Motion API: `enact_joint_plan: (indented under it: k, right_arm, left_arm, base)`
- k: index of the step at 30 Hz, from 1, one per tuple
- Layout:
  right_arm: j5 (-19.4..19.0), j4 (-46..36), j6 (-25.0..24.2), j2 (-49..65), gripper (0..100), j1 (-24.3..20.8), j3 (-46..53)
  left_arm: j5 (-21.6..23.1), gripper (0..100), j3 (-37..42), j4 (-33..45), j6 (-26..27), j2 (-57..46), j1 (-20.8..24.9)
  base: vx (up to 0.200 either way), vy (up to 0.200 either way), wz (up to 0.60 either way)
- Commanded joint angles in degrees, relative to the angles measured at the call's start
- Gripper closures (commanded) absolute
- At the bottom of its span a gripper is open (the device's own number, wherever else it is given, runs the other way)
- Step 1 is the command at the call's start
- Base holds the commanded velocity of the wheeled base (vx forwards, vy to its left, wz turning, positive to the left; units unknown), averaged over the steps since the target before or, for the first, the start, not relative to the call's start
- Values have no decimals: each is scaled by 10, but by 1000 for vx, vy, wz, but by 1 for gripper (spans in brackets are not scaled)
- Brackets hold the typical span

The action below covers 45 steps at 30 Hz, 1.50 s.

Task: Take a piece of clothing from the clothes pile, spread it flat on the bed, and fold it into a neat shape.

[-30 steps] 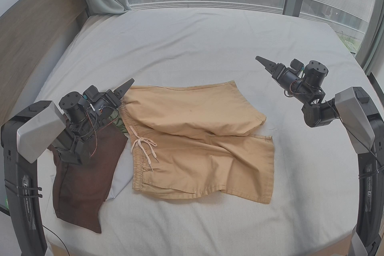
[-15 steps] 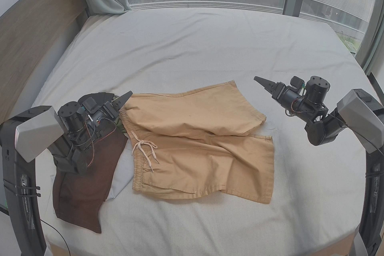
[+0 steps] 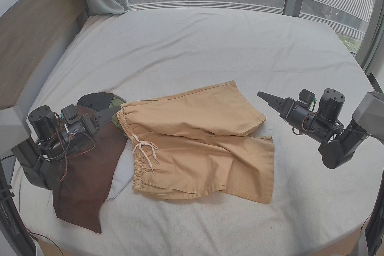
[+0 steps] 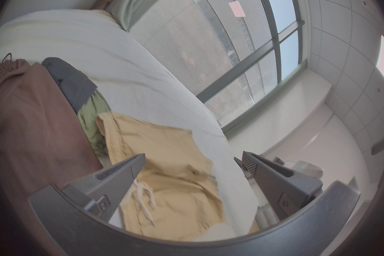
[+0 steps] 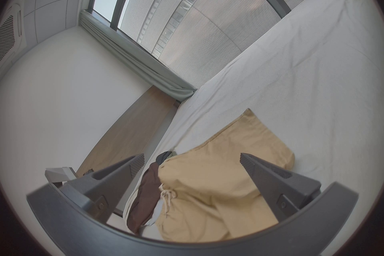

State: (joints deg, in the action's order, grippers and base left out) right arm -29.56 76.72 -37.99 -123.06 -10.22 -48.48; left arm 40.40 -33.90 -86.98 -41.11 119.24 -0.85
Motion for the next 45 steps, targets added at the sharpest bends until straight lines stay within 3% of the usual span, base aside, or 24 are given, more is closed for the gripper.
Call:
enact_joint_plan:
  k: [1,9,18,22,45]
  right_arm:
    - [-1,33,6,82,0,-24,102]
    - [-1,116,9,94,0,-30,207]
    - [-1,115,23,96,0,-33,208]
    - [-1,115,23,100,0,-34,207]
    - [-1,116,25,100,0,-33,204]
  left_arm:
    - [71,0,90,1,7,-106,-10]
    - [69,0,92,1,92,-99,-7]
    - [66,0,105,1,112,-89,15]
    - [64,0,104,1,159,-64,15]
    - [64,0,140,1,131,31,24]
  base:
    - [0,0,0]
    - [0,0,0]
    - [0,0,0]
    - [0,0,0]
    - [0,0,0]
